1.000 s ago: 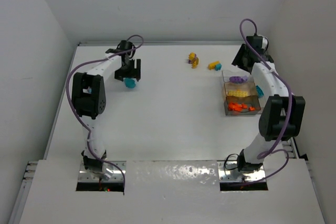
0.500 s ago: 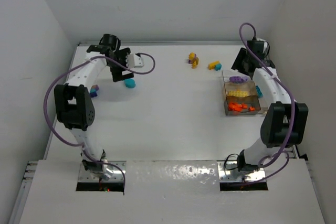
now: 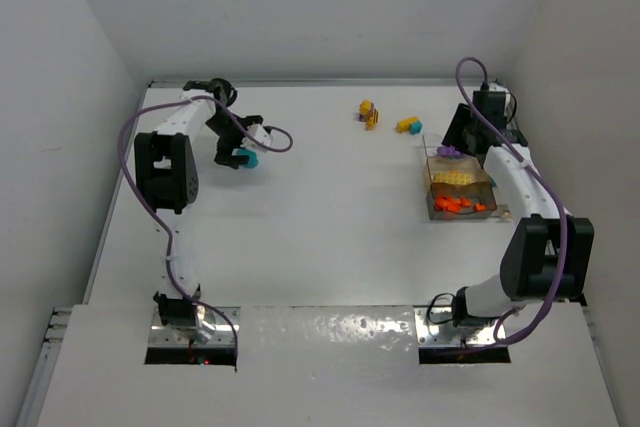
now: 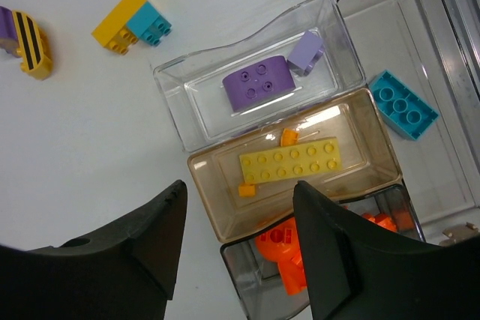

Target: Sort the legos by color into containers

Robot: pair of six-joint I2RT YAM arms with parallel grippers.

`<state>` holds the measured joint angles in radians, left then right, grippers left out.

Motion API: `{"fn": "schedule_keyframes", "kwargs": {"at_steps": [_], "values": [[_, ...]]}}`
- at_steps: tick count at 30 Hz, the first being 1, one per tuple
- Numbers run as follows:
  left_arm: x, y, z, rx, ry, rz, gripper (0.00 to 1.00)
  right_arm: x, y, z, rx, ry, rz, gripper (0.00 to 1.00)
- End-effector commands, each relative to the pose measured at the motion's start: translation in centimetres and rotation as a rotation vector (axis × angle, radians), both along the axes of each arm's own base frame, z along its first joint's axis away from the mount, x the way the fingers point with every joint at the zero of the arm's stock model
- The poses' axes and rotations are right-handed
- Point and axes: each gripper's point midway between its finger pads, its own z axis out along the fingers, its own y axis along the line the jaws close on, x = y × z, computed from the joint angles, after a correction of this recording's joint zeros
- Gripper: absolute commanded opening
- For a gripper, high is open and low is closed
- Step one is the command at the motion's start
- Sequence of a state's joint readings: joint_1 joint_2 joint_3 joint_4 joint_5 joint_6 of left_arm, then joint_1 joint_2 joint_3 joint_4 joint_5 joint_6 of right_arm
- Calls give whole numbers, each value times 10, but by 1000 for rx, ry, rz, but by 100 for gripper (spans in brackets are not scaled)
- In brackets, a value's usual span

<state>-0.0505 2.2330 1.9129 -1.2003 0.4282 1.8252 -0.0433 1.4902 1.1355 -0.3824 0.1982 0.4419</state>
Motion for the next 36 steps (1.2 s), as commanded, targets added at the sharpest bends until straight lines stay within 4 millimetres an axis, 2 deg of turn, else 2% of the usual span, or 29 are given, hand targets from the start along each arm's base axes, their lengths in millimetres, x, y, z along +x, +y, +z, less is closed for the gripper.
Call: {"fn": "schedule_keyframes", "kwargs": {"at_steps": [1,2,5,9,13,14,15,16,17,18,19,22,23,24,25,26,27,28,29,30,31,32,33,35,36], "values": [[-9,-4,0,-30,13,-40,89,4,2,15,-4,-64,13,58],[-6,-3,-9,-28,-2,-21,86,4,4,14,2,-63,17,58],[-1,-6,-17,-26,-9,52,81,6,7,14,25,-70,18,58],[-9,-8,-25,-40,18,80,76,5,9,14,34,-67,20,58],[-6,-9,-25,-50,8,123,62,5,11,17,42,-70,29,56],[-7,-11,-23,-62,16,131,53,5,12,18,44,-73,33,55],[-8,-12,-20,-71,24,141,45,4,12,20,42,-73,39,55],[-9,-14,-14,-83,24,146,32,3,13,21,41,-74,45,54],[-8,-18,-9,-107,17,156,11,3,13,23,36,-74,52,54],[-7,-20,-5,-125,20,200,4,0,14,23,26,-65,62,54],[-4,-24,9,-152,-8,221,0,-1,15,25,20,-60,69,54],[9,-50,56,-337,-78,285,0,-3,30,31,24,-44,128,54],[5,-58,80,-401,-95,304,0,-5,56,29,36,-24,195,53],[4,-67,97,-457,-115,303,0,-4,71,30,44,-20,231,53],[3,-82,114,-548,-140,269,0,1,92,42,61,-43,284,54],[0,-90,130,-590,-135,268,0,-1,130,45,92,-46,369,54],[-13,-101,138,-623,-71,252,0,7,155,51,135,-62,419,56],[-9,-105,161,-651,-86,229,0,1,195,56,247,-62,528,57],[-12,-108,164,-667,-62,217,0,9,219,70,374,-113,523,57],[-17,-110,169,-680,-45,212,0,13,237,70,442,-118,533,57],[-19,-113,171,-684,-46,201,0,15,268,86,552,-170,568,57],[-24,-116,177,-684,-65,185,0,18,283,97,593,-199,587,58],[-27,-116,176,-661,-78,181,0,19,308,104,656,-222,609,59],[-30,-120,173,-635,-75,186,0,23,332,123,706,-272,643,60],[-31,-121,173,-633,-69,193,0,23,351,118,720,-259,658,61]]}}
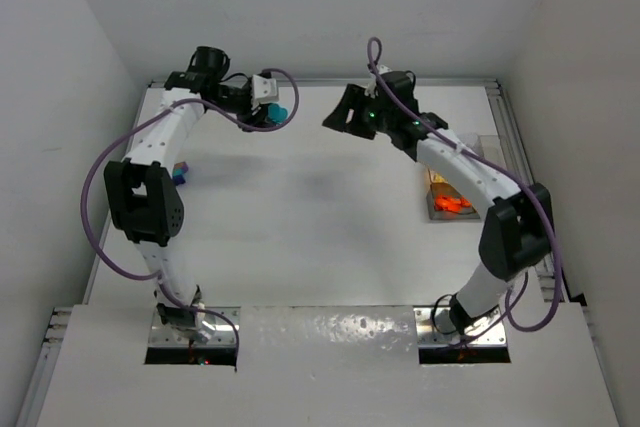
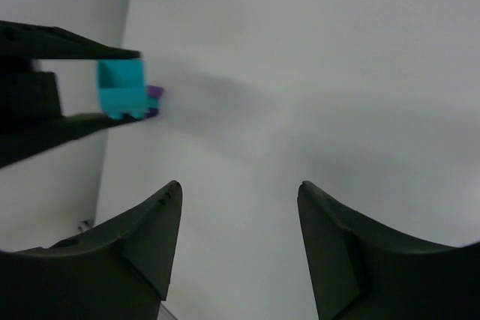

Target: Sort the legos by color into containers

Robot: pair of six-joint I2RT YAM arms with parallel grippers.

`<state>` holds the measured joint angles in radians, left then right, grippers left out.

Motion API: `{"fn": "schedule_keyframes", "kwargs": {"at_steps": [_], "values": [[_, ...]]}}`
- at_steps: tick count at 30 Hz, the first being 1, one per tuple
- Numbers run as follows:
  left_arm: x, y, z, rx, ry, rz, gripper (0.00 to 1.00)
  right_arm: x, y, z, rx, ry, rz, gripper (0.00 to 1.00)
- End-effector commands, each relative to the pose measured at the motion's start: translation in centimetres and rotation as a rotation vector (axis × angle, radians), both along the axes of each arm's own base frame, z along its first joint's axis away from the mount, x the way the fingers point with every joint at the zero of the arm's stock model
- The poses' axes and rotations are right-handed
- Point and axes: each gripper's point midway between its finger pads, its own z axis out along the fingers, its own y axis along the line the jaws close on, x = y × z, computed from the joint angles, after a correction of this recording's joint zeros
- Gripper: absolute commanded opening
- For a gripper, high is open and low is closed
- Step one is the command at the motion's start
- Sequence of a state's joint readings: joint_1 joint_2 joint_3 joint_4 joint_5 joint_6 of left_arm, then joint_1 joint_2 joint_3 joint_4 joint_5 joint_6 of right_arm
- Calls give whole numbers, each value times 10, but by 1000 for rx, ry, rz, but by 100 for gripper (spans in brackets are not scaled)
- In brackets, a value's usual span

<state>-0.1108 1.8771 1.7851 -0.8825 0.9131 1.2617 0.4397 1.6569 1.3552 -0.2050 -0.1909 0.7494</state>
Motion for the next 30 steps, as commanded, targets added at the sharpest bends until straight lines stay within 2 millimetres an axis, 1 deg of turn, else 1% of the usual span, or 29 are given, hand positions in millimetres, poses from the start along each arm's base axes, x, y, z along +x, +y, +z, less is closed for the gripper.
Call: {"fn": "schedule_keyframes", "kwargs": {"at_steps": [1,2,3,4,5,6,7,10,12,17,19,20,22,23,24,25,26,27,28,30], "values": [[-20,-17,8,-42,48,-35,0,16,63,54,224,-94,53,63],[-20,-17,8,-44,49,-34,0,19,73,69,236,-123,69,64],[-21,-17,9,-44,49,-35,0,18,85,68,234,-118,86,65],[-22,-19,11,-46,47,-36,0,22,93,54,221,-93,88,66],[-22,-19,12,-45,47,-36,0,22,102,61,232,-104,100,67],[-23,-20,12,-46,46,-37,0,26,108,52,230,-87,101,68],[-24,-20,13,-45,45,-39,0,27,112,53,235,-89,105,68],[-25,-21,13,-49,51,-40,0,30,121,43,244,-66,102,69],[-27,-21,13,-50,52,-44,0,30,124,40,243,-62,102,68],[-28,-23,17,-60,48,-52,0,36,122,37,224,-76,76,66],[-28,-24,19,-66,47,-58,0,38,124,36,224,-75,75,64],[-29,-25,19,-69,51,-60,0,39,124,35,226,-72,72,60],[-29,-26,21,-75,51,-63,0,39,125,34,232,-66,73,57],[-29,-26,22,-76,50,-65,0,38,126,32,236,-56,74,50],[-29,-26,21,-76,51,-65,0,40,128,36,251,-72,81,47],[-29,-26,21,-75,53,-65,0,39,129,36,255,-71,84,43],[-30,-26,22,-73,46,-71,0,39,130,36,260,-70,86,34],[-32,-26,22,-74,50,-75,0,39,130,37,261,-67,86,30],[-33,-26,23,-77,46,-83,0,39,130,36,262,-62,90,28],[-33,-27,24,-78,38,-89,0,37,132,37,268,-54,104,27]]}}
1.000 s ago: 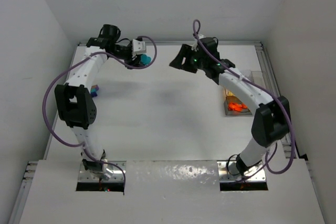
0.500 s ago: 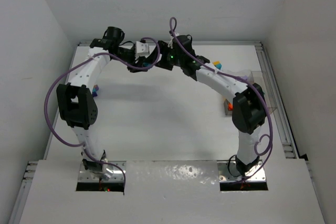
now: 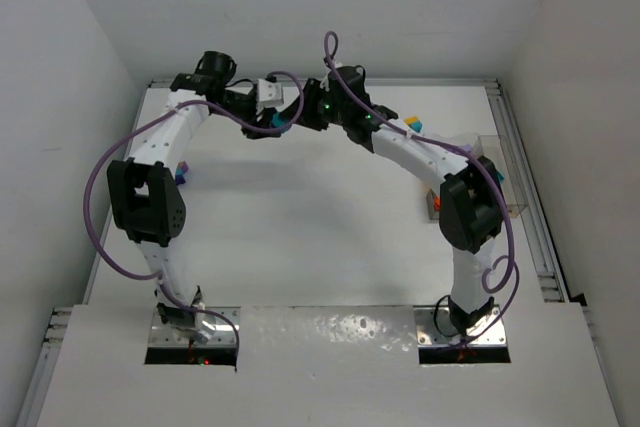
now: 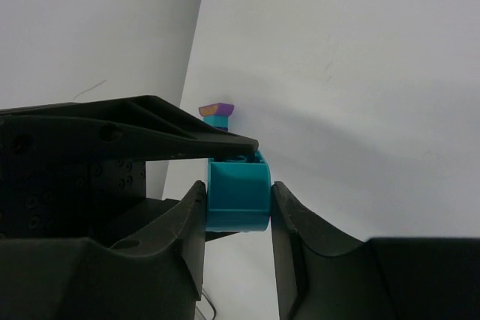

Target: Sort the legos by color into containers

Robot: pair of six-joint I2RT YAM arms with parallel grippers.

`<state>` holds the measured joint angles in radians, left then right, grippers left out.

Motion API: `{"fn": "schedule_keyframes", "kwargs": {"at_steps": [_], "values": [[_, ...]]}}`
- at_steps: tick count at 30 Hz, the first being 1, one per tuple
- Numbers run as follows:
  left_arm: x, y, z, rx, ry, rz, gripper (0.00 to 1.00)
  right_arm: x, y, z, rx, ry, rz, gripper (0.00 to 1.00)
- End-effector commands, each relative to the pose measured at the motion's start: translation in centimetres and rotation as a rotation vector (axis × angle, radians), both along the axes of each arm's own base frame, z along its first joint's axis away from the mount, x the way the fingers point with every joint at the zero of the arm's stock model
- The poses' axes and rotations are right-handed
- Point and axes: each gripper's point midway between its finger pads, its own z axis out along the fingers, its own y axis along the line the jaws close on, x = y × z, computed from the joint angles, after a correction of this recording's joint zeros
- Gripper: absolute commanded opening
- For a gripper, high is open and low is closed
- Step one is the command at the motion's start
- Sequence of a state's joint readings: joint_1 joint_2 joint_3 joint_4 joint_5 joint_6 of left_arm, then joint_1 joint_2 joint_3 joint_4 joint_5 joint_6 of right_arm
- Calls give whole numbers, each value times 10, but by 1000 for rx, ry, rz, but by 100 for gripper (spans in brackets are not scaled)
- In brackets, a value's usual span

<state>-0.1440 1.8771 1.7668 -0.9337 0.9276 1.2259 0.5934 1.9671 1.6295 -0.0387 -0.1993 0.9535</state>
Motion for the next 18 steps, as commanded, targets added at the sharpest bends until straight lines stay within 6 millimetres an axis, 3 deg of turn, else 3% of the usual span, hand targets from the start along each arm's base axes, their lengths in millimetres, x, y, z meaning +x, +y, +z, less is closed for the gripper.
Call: {"fn": "schedule_keyframes", "kwargs": {"at_steps": [1,5,6,8,10,12,13,16,18], "values": [[-13,-12,35,-69,-60,-61,0,4,13,34,77,-63,29,27],[-10,-12,36,-68,-65,-57,0,2,15,29,79,-40,38,28],[-9,-12,37,-68,-68,-55,0,2,15,30,81,-41,39,23],[-8,-12,37,-69,-63,-47,3,2,15,30,80,-42,43,3],[-6,-12,37,-70,-53,-32,34,0,13,30,76,-44,42,0],[-6,-11,36,-72,-43,-25,92,-1,10,34,67,-63,39,0],[-7,-12,36,-73,-37,-22,100,0,7,37,62,-76,33,0],[2,-7,37,-60,-16,53,100,3,-15,34,-2,-75,6,0],[6,-2,40,-65,47,159,100,14,-51,31,-42,-61,-44,0]]}}
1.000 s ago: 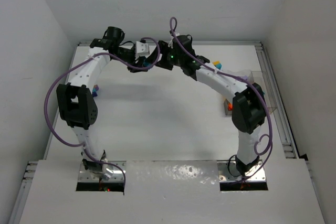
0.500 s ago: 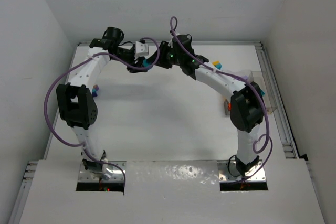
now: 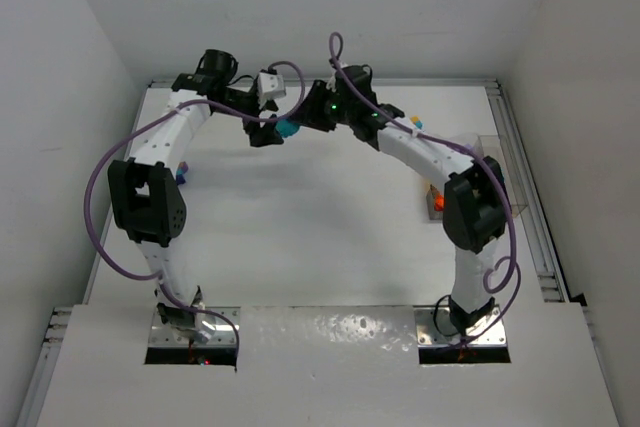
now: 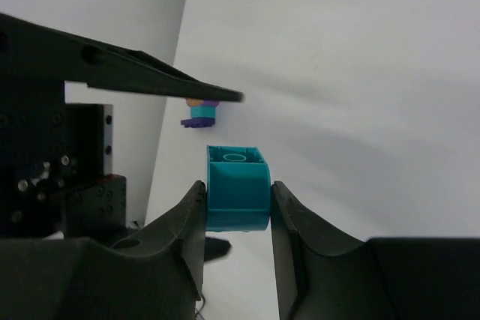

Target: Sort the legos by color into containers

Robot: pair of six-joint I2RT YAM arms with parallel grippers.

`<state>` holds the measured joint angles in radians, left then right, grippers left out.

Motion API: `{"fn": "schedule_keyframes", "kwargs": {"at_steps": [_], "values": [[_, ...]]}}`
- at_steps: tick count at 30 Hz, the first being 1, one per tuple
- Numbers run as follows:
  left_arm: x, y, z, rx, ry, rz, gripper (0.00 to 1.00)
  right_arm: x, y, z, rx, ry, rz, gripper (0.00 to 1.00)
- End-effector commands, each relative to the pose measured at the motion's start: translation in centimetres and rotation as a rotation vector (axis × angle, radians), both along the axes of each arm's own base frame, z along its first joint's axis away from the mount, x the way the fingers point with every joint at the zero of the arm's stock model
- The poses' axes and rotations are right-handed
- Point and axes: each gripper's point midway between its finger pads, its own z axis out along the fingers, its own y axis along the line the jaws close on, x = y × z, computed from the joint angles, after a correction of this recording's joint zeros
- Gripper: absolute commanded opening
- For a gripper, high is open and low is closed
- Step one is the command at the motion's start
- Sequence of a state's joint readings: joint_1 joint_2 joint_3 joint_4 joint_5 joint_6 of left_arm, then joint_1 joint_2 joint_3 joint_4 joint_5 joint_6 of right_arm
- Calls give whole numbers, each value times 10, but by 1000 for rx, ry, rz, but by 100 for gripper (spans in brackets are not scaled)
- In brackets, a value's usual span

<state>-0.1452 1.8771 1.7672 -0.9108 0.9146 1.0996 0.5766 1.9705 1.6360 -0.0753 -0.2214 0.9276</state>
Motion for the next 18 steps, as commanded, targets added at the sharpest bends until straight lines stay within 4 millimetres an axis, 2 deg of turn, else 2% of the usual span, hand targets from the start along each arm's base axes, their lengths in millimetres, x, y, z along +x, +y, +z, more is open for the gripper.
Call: {"fn": "schedule_keyframes", "kwargs": {"at_steps": [1,2,3,4,5,6,7,8,10,11,13,16,17,18], "values": [[17,5,38,-14,-42,167,100,24,-80,23,-45,-45,-118,0],[19,10,40,-22,19,262,100,28,-105,17,-80,-45,-150,0],[26,15,42,-21,23,328,100,19,-134,11,-126,-25,-192,0],[34,27,38,18,30,426,100,32,-185,7,-193,-26,-312,0],[34,32,41,15,60,497,100,25,-219,-2,-305,-21,-342,0],[38,44,37,52,61,575,100,17,-249,0,-375,-29,-394,0],[38,49,36,51,85,637,100,18,-305,-3,-526,-36,-499,0],[38,56,38,62,80,684,100,6,-333,-10,-622,-6,-534,0],[37,74,31,105,94,803,100,-14,-399,-8,-861,5,-655,0],[35,85,22,138,108,849,100,-24,-417,-8,-930,10,-688,0],[30,92,15,162,126,870,100,-32,-452,-3,-1084,4,-747,0],[22,99,-3,198,172,894,100,-38,-489,-16,-1196,58,-781,0],[20,101,-10,208,188,907,100,-38,-495,-24,-1189,77,-778,0],[20,106,-12,217,188,933,100,-37,-504,-41,-1197,121,-765,0]]}}
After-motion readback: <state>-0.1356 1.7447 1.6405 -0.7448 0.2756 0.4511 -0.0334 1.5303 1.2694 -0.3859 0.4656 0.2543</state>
